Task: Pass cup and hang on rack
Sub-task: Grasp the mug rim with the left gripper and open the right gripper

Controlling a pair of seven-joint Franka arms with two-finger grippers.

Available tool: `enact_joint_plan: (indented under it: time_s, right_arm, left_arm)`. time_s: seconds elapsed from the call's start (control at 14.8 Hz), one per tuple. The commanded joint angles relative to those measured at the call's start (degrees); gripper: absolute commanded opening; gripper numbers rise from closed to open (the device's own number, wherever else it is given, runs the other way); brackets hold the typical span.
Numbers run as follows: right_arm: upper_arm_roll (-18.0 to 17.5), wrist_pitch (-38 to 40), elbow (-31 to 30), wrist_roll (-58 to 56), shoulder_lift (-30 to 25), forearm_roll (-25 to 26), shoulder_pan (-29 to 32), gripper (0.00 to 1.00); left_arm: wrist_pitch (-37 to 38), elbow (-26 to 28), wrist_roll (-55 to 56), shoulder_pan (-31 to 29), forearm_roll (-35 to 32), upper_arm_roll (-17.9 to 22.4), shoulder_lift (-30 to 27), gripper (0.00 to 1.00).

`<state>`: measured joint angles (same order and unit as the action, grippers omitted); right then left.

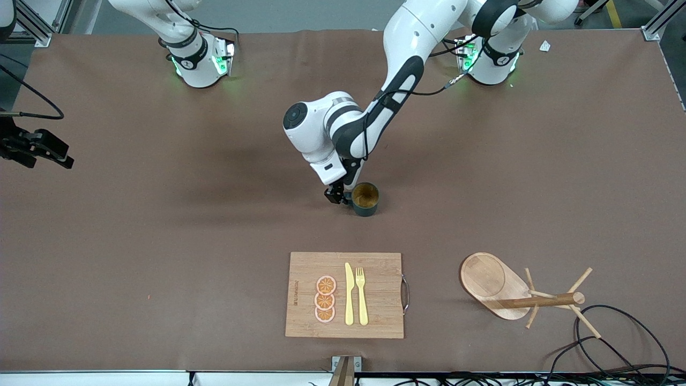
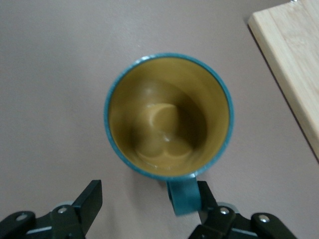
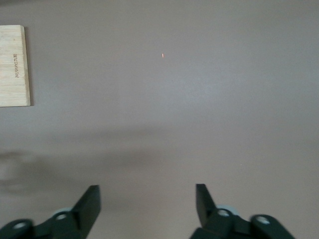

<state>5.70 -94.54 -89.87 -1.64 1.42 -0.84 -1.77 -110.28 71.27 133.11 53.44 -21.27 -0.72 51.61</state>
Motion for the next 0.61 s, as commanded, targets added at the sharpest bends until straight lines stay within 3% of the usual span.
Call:
enact_joint_plan:
  time_s: [0.0,0.13,0.54]
  right_arm:
    - [0.0,-0.1,-1.8,0.3,-1.7,1.0,-0.5,1.00]
    - [0.0,-0.2,-1.8,0.3,-1.7,1.0,-0.4,0.97]
    - [0.0,-0.3,-1.7,-0.3,-1.7,1.0,-0.4,0.50]
  left_arm:
    - [1.8,-0.6,0.1,0.2,0.9,0.3,0.2,0.80]
    - [2.4,-0.5,0.0,0.2,1.3,0.2,-0.1,0.79]
    - [4.6,-0.7,-1.4,0.5,1.1,-0.3,-0.4,0.68]
